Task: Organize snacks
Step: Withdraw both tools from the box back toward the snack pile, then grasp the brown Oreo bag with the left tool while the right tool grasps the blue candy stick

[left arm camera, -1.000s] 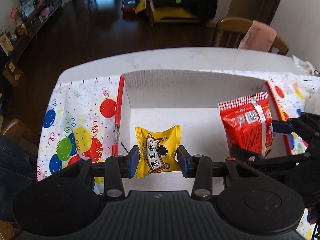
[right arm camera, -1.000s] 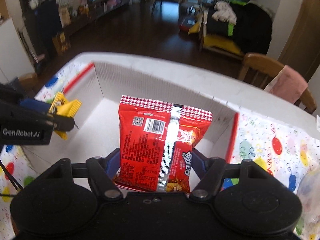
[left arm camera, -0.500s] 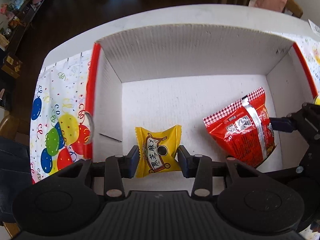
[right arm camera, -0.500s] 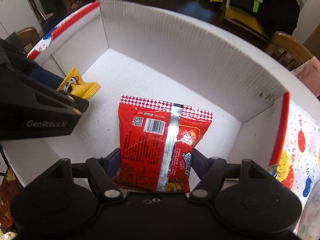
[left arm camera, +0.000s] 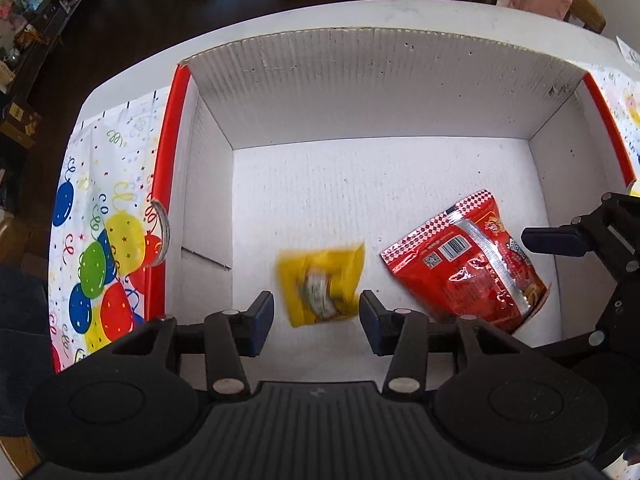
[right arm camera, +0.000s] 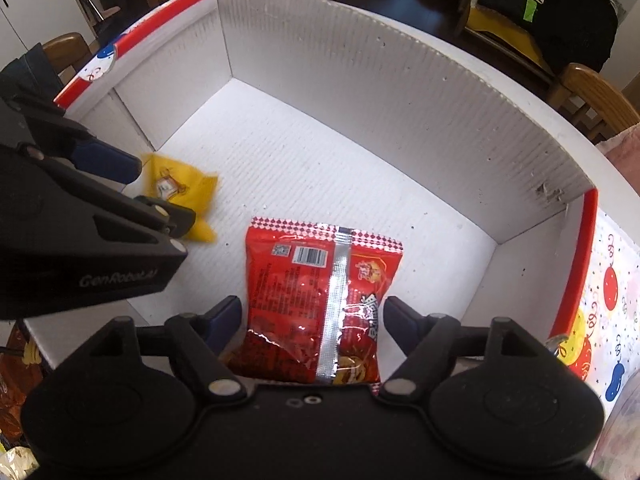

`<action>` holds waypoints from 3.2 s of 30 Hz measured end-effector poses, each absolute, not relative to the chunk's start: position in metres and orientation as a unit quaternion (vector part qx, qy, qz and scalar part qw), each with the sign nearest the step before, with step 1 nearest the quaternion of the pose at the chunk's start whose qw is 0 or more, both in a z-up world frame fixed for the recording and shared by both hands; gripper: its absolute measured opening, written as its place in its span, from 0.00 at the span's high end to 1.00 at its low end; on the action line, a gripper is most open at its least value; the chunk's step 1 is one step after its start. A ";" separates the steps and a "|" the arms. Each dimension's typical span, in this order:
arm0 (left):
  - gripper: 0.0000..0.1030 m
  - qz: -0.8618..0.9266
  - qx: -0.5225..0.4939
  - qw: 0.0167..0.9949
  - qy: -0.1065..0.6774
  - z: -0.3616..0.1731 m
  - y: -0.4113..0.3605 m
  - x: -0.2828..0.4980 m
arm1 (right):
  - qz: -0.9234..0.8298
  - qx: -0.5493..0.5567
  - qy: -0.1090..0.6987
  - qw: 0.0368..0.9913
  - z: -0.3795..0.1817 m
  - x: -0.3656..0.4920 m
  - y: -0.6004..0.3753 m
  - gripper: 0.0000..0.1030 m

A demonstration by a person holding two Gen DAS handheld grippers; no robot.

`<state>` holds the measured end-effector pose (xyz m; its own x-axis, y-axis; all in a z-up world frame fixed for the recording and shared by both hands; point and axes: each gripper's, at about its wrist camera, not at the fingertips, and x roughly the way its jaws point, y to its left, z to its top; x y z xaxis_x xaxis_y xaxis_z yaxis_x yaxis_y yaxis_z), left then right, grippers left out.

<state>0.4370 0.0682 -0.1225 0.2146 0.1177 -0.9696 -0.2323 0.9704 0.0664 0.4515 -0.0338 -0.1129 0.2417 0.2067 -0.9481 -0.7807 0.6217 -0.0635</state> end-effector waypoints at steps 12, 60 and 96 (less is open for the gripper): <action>0.50 0.127 -0.058 0.814 0.564 -0.074 0.067 0.398 | 0.360 -0.214 0.486 0.767 -0.070 0.435 -0.061 0.19; 0.26 0.040 -0.049 0.919 0.388 0.009 0.058 0.149 | 0.350 -0.047 0.351 0.867 0.012 0.212 -0.149 0.00; 0.21 0.030 -0.181 0.807 0.561 -0.128 0.100 0.169 | 0.285 -0.150 0.462 0.827 -0.134 0.172 -0.199 0.23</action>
<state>0.1695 0.1004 -0.1275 0.3679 -0.1551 -0.9168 -0.2520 0.9325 -0.2589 0.1724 -0.1991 -0.1335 0.4118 0.3319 -0.8487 -0.6091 0.7930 0.0145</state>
